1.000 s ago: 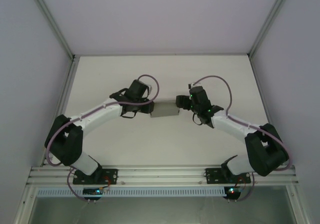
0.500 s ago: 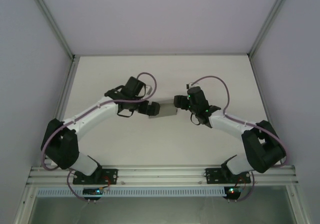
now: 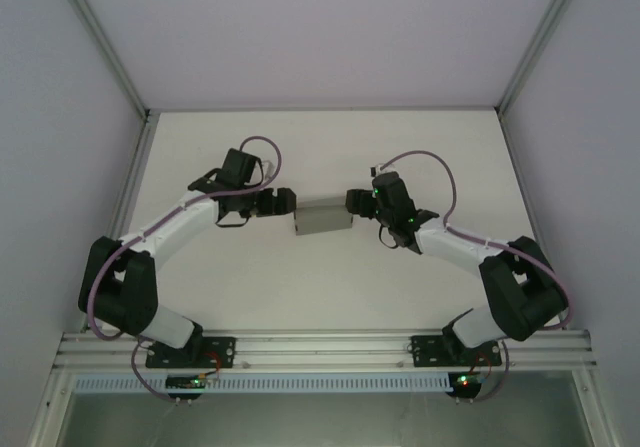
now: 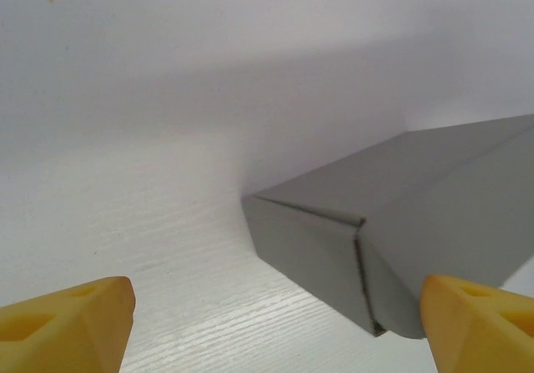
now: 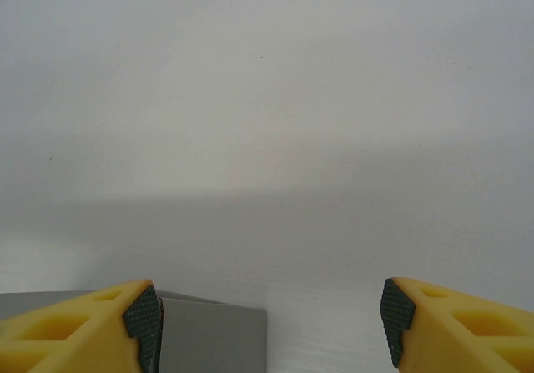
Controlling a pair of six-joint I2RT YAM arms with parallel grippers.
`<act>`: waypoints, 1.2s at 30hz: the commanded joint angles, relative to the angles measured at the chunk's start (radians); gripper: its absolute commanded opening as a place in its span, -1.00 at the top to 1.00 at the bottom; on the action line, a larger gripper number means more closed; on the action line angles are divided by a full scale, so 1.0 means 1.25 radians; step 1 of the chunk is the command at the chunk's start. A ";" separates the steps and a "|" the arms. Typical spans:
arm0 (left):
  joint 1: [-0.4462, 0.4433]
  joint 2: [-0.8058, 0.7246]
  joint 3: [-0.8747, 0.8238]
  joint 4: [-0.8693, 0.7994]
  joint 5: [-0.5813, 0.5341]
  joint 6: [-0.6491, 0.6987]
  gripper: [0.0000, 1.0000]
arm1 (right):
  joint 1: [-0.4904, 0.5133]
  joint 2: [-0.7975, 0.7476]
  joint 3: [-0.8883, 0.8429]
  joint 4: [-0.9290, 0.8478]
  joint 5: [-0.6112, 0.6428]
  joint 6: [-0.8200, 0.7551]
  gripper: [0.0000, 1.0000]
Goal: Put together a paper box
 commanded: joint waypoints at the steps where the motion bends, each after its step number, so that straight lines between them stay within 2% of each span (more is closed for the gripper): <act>1: 0.014 0.014 -0.037 0.033 0.028 -0.018 -0.67 | 0.009 0.050 -0.043 -0.166 0.010 -0.017 -0.46; 4: 0.016 0.017 -0.074 0.083 0.074 -0.027 -0.61 | 0.009 0.052 -0.049 -0.169 0.009 -0.015 -0.46; 8: 0.018 0.019 -0.106 0.101 0.079 -0.038 -0.55 | 0.010 0.060 -0.056 -0.167 0.002 -0.015 -0.45; 13: 0.026 -0.032 -0.096 0.071 0.042 -0.043 -0.56 | 0.014 0.061 -0.052 -0.175 0.005 -0.021 -0.45; 18: 0.027 -0.068 -0.032 0.045 0.001 -0.048 -0.62 | 0.021 0.056 -0.052 -0.176 0.008 -0.023 -0.45; 22: 0.026 -0.032 -0.006 0.081 0.057 -0.049 -0.62 | 0.024 0.055 -0.050 -0.175 0.009 -0.025 -0.45; 27: 0.026 0.018 -0.009 0.090 0.075 -0.043 -0.43 | 0.024 0.056 -0.056 -0.175 0.003 -0.021 -0.45; 32: 0.026 0.045 -0.088 0.170 0.140 -0.061 -0.43 | 0.023 0.067 -0.061 -0.170 -0.008 -0.022 -0.45; 36: 0.027 0.065 -0.127 0.205 0.170 -0.063 -0.35 | 0.021 0.076 -0.065 -0.180 -0.013 -0.025 -0.45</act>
